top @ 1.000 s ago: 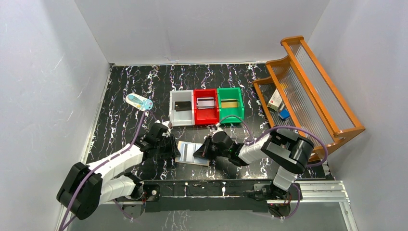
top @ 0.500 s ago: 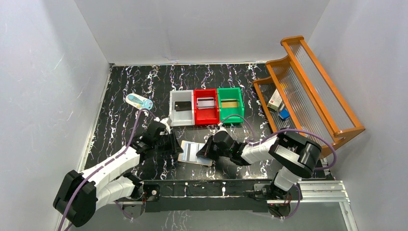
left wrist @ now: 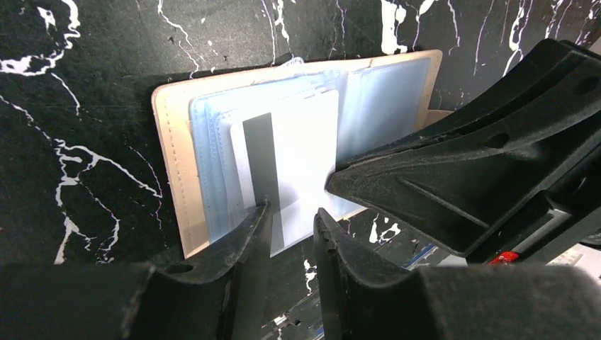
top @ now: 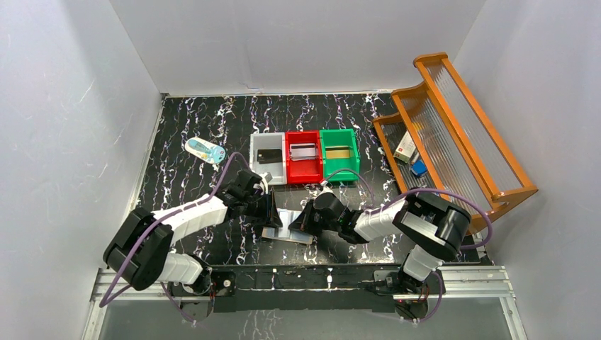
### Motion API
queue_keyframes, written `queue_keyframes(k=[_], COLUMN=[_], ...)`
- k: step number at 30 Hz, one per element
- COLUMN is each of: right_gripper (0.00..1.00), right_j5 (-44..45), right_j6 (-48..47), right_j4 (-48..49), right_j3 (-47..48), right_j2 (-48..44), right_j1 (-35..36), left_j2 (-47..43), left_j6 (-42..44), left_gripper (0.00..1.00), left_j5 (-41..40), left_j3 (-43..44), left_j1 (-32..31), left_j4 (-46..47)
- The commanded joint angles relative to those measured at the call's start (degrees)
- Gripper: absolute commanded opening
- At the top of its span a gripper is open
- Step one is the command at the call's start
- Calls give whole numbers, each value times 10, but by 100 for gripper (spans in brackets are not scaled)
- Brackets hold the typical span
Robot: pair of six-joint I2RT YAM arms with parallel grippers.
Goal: Take the credit cards out of the card holder
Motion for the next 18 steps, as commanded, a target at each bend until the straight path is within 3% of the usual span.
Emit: queue_keyframes(k=[1,3,6,8,10,11,12,16,18], right_gripper=[7,8,8,6,4,4,4,18,26], right_j5=[2,-14,-69,-66,-60,-35,-21,-50,-57], right_j6=[-1,0,31,53,46,3,-6,-7,-16], right_j4=[10,23,159,188,146,8,-31,37,15], right_j3=[-12,-14,-56,-77,-68,-33,-28,-38,3], right_j2=[-6,-7,-4,-5,-12,-48,-70,-71,-36], right_j1=[-3,-7,-27,-34,-38,-38,-38,-37,-31], left_j2=[-5,13,46,51,46,43,50,42,33], left_j6=[19,26,30,25,22,24,24,26,27], left_gripper=[28,26,22,21,21,21,21,21,21], left_j5=[-54,-56,-91,-110,-121,-134,-131,-111,-106], left_j3=[-11,-13,-6,-4,-5,-2,-2,-3,-6], left_j1=[-6,-6,-23,-29,-30,-30,-30,-30,-30], left_j4=[-44,-47,-73,-79,-85,-90,-89,-73,-73])
